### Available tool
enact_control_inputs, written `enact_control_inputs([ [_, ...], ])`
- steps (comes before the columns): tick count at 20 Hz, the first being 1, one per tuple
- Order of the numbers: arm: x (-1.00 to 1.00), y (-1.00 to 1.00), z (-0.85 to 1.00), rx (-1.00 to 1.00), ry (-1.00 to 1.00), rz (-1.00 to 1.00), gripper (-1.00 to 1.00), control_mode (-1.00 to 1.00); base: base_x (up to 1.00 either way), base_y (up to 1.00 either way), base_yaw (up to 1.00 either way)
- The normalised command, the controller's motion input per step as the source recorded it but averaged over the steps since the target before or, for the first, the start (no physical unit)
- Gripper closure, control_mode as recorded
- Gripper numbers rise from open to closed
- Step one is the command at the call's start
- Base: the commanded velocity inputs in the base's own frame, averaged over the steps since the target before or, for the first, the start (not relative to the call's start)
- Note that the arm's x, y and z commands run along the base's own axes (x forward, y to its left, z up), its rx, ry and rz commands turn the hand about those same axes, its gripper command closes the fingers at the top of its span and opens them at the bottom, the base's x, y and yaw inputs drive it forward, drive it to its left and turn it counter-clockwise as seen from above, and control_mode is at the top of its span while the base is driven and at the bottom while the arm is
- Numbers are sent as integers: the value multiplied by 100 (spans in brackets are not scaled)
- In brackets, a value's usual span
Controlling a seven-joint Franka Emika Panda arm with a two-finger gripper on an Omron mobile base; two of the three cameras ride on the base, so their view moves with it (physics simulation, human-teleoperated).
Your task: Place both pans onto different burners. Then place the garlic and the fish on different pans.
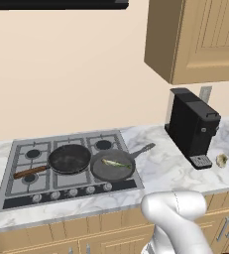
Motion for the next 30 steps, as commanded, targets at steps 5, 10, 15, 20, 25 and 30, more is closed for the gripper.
enact_control_inputs([
  [5, 1, -7, -20, 0, 21, 0, -100, -100, 0, 0, 0],
  [10, 0, -17, -19, 3, 20, 0, -100, -100, 0, 0, 0],
  [15, 0, -23, -17, 6, 15, 0, -100, -100, 0, 0, 0],
  [20, 0, -22, -18, 9, 9, 0, -100, -100, 0, 0, 0],
  [25, 0, -26, -4, 8, 4, 0, -100, -100, 0, 0, 0],
  [30, 2, -22, -7, 6, 0, 0, -100, -100, 0, 0, 0],
])
